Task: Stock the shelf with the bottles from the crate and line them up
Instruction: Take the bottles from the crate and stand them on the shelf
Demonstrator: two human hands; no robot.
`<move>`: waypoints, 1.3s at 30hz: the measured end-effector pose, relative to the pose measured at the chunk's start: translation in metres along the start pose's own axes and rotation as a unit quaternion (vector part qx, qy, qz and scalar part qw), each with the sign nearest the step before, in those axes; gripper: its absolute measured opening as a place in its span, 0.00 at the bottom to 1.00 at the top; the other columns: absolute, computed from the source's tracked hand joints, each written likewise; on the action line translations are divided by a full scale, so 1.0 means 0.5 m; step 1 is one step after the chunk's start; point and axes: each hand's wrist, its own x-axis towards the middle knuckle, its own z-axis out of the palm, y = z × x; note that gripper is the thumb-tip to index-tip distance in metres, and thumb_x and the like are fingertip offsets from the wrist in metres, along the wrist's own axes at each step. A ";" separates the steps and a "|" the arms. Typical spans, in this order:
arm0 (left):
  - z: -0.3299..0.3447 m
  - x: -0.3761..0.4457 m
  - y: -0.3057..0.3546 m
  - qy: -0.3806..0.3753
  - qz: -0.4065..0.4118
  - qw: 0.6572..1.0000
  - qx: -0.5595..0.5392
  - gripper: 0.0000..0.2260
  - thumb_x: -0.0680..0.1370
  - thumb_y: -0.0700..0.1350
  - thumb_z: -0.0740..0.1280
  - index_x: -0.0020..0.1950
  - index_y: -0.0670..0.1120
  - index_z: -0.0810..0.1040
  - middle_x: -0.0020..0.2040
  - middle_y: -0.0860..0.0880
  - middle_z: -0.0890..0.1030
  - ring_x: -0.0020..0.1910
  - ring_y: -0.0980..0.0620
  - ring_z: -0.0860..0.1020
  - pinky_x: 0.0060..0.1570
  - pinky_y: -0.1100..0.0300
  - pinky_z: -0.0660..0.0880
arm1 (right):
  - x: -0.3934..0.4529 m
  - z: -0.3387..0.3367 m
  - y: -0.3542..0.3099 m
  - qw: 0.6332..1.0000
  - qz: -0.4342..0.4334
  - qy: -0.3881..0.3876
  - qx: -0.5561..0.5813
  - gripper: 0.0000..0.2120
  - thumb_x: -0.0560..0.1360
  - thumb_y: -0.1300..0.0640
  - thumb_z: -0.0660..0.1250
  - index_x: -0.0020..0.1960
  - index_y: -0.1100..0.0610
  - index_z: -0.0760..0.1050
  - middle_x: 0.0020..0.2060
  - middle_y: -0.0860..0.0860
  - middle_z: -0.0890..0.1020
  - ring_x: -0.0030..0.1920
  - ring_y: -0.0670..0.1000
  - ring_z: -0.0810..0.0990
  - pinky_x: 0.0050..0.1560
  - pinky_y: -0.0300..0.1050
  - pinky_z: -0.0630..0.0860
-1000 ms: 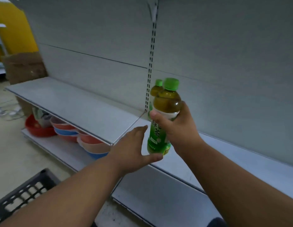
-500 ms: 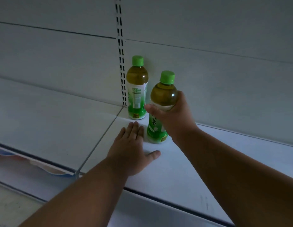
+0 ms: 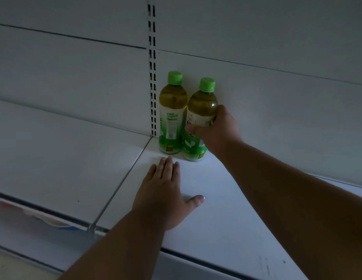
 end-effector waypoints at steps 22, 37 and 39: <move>-0.186 -0.289 -0.034 0.059 -0.114 0.992 -0.017 0.44 0.75 0.71 0.52 0.79 0.46 0.38 0.76 0.52 0.34 0.77 0.54 0.37 0.70 0.60 0.36 | -0.315 -0.041 -0.150 0.953 -0.268 -0.091 -0.110 0.35 0.74 0.42 0.71 0.74 0.54 0.61 0.69 0.53 0.67 0.69 0.54 0.67 0.69 0.48 0.66; -0.299 -1.065 -0.044 0.073 -0.467 0.879 0.061 0.45 0.75 0.70 0.57 0.80 0.46 0.41 0.80 0.49 0.41 0.78 0.53 0.41 0.72 0.60 0.40 | -0.873 0.058 -0.349 0.803 -0.481 -0.350 -0.027 0.33 0.73 0.43 0.71 0.73 0.51 0.64 0.67 0.51 0.70 0.68 0.53 0.70 0.67 0.51 0.71; -0.270 -1.117 -0.061 0.078 -0.509 0.856 0.051 0.45 0.75 0.70 0.57 0.80 0.46 0.42 0.80 0.48 0.43 0.78 0.52 0.43 0.72 0.59 0.41 | -0.914 0.104 -0.342 0.782 -0.494 -0.378 -0.036 0.32 0.73 0.43 0.71 0.73 0.50 0.64 0.67 0.50 0.70 0.67 0.53 0.70 0.66 0.51 0.72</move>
